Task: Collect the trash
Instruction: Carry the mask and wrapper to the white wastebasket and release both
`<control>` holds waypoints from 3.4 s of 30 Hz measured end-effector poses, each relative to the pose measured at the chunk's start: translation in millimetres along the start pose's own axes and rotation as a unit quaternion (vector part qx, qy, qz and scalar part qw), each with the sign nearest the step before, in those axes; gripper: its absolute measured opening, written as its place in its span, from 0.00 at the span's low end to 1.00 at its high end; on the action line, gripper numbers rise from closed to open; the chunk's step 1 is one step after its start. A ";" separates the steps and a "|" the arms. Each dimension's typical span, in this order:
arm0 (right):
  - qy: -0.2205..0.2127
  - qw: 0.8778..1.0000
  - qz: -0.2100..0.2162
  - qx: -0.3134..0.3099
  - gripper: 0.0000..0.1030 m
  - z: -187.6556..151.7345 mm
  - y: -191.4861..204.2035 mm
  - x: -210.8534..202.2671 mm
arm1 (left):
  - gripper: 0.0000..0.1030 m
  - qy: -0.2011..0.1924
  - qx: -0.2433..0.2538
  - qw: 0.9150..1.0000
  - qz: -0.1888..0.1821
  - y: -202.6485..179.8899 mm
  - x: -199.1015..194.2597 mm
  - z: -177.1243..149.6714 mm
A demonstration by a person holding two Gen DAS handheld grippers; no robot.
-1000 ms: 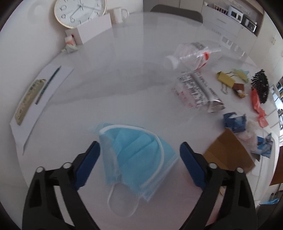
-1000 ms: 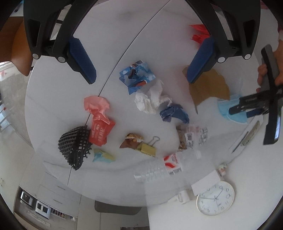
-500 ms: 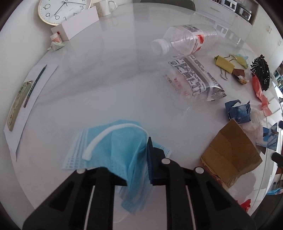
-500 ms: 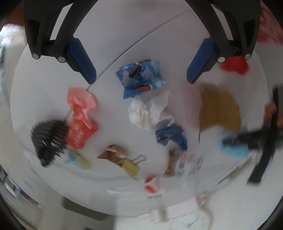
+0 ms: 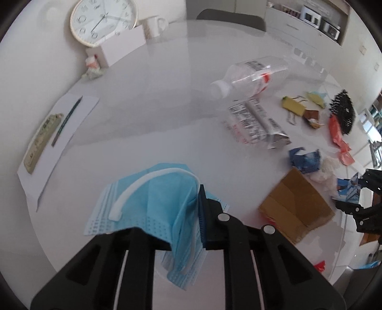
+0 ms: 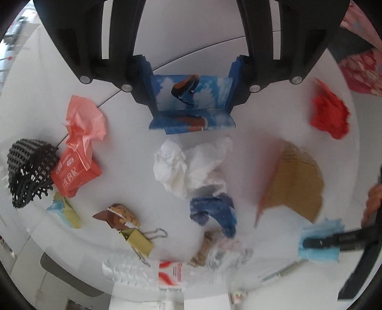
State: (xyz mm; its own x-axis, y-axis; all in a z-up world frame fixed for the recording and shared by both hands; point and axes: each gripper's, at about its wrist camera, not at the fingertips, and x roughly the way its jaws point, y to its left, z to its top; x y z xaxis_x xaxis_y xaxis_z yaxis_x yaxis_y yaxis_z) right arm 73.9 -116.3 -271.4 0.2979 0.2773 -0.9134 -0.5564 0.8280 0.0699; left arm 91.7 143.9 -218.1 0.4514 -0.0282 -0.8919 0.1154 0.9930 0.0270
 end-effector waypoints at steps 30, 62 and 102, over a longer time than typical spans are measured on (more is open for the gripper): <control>-0.038 0.966 -0.134 0.220 0.85 -205.2 -9.4 -165.2 | 0.13 0.064 0.247 0.927 -0.275 -317.2 -185.1 -112.1; -0.034 0.920 -0.172 0.349 0.94 -246.6 -69.1 -210.0 | 0.83 0.136 0.311 0.898 -0.279 -377.8 -150.8 -132.5; -0.061 0.917 -0.160 0.361 0.98 -250.1 -82.4 -209.2 | 0.92 0.167 0.473 0.850 -0.163 -434.1 -138.9 -166.5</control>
State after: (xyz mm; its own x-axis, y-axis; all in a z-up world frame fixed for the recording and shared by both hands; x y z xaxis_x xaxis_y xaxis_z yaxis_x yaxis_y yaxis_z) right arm -136.7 -364.4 -186.3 0.4646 -0.0200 -0.8853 0.2196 0.9711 0.0933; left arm -168.4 -264.1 -181.2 0.0012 -0.0921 -0.9957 0.9164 0.3986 -0.0358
